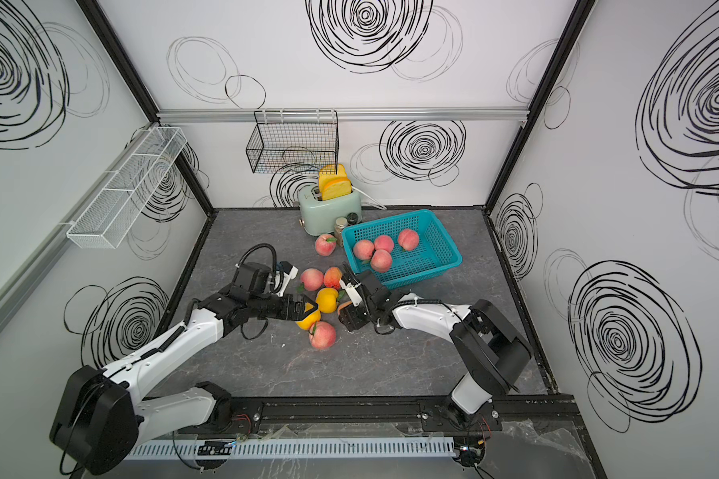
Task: Put the peaches into the basket
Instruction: Pick up the peach from the center of the board.
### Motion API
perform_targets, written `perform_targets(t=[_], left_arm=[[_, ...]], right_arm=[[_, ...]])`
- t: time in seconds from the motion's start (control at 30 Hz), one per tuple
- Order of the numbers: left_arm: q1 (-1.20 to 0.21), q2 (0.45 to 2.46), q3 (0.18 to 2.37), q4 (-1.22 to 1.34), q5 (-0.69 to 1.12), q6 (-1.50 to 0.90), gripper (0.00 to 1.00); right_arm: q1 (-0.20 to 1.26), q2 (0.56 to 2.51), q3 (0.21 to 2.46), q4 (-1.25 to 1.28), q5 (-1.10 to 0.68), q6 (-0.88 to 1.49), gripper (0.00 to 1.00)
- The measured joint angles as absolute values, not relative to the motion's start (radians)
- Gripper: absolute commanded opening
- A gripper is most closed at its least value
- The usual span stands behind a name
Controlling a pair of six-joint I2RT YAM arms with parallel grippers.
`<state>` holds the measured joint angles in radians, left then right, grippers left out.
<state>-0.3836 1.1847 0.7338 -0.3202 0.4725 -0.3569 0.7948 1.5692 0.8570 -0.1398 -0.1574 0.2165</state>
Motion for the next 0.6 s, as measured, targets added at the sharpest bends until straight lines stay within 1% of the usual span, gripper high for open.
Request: perform_targets(t=[0.13,0.37,0.6], left_arm=[[-0.394,1.185,0.763,-0.324,0.461,-0.356,0.98],[-0.427,1.193,0.813,-0.340,0.430,-0.353,0.98],[-0.448,1.215,0.868,-0.342,0.408,-0.349,0.98]], right_arm=[[0.794,1.528,0.870,-0.179,-0.155,0.216,0.72],[0.775,1.494,0.958,-0.234,-0.154,0.213,0.72],[0.705,1.490,1.031,-0.287,-0.158,0.183,0.72]])
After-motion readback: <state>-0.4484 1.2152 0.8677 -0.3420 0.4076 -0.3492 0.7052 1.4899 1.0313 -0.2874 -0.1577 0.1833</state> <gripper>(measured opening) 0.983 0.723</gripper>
